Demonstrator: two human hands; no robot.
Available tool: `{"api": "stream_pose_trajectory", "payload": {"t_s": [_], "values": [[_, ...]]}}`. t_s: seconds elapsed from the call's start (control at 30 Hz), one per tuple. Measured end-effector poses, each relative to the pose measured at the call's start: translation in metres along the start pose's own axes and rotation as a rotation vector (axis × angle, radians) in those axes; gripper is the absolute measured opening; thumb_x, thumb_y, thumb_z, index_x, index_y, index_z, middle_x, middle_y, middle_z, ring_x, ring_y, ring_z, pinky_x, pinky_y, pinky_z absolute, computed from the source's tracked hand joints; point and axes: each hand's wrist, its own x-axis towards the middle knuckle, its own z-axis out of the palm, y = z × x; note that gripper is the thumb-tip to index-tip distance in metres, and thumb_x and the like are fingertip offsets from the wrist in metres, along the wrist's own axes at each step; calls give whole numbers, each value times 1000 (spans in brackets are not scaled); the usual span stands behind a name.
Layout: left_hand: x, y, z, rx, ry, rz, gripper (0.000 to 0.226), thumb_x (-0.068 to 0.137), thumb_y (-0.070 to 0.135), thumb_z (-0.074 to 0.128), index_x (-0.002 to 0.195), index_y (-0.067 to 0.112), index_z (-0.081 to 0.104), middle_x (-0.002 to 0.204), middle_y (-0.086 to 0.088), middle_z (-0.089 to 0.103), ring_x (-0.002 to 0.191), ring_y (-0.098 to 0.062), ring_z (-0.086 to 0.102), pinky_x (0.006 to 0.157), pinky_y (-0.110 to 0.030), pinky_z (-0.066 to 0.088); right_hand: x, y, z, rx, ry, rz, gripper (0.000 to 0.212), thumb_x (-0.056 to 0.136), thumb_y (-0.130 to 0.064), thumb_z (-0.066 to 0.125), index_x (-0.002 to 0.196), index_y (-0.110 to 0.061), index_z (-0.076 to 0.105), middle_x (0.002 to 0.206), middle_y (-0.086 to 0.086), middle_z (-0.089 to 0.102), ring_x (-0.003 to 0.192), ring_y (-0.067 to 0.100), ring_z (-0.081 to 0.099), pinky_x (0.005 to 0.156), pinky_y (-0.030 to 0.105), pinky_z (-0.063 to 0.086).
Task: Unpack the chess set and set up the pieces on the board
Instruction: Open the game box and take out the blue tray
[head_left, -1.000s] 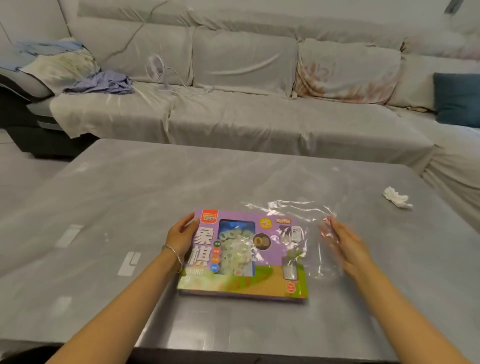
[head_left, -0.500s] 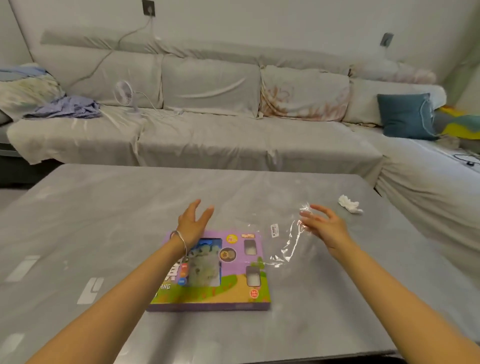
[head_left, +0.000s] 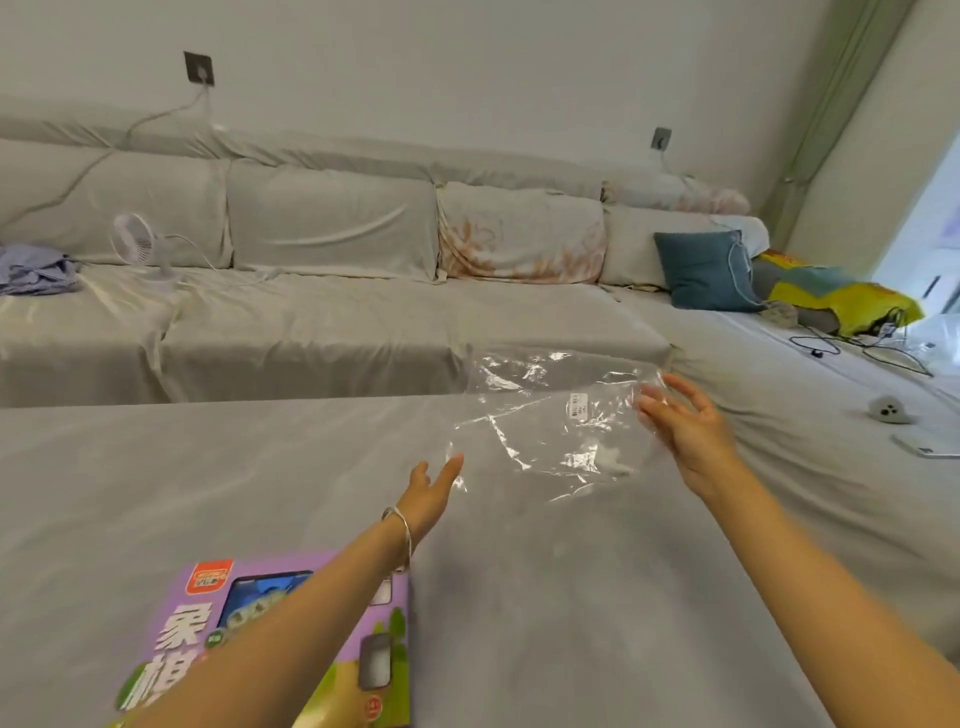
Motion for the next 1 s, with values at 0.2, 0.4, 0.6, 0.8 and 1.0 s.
{"api": "stream_pose_trajectory", "payload": {"t_s": [0.2, 0.4, 0.6, 0.8, 1.0], "values": [[35, 8, 75, -17, -128, 46, 68, 91, 59, 32, 147, 27, 11, 151, 2, 24, 133, -26, 35, 113, -47, 24, 38, 63, -70, 195, 453, 62, 48, 82, 5, 64, 126, -8, 47, 98, 8, 63, 77, 9, 64, 61, 14, 55], [62, -21, 128, 118, -183, 77, 60, 95, 45, 35, 147, 24, 13, 150, 2, 26, 138, -22, 28, 113, -34, 20, 53, 136, -122, 161, 696, 239, 54, 83, 4, 64, 131, -9, 46, 104, 14, 61, 71, 13, 61, 67, 23, 53], [70, -58, 138, 773, -164, 161, 71, 89, 56, 42, 147, 27, 14, 153, -1, 22, 142, -24, 17, 115, -36, 16, 41, 172, -147, -247, 474, 323, 73, 78, 6, 67, 139, -5, 28, 92, 9, 54, 70, 23, 56, 73, 37, 52], [60, -69, 135, 1140, -152, 251, 72, 87, 63, 36, 147, 30, 12, 156, 2, 7, 143, -23, 7, 115, -36, 7, 22, 166, -146, -579, 451, 148, 89, 71, -16, 80, 140, -5, 26, 126, 10, 40, 95, 25, 51, 81, 25, 39], [37, -64, 112, 1092, -148, 272, 75, 87, 61, 40, 147, 25, 14, 156, 0, 12, 143, -23, 10, 116, -36, 11, -23, 164, -121, -779, 342, -75, 86, 69, -15, 81, 140, -4, 33, 147, 15, 25, 138, 27, 26, 110, 28, 22]]}}
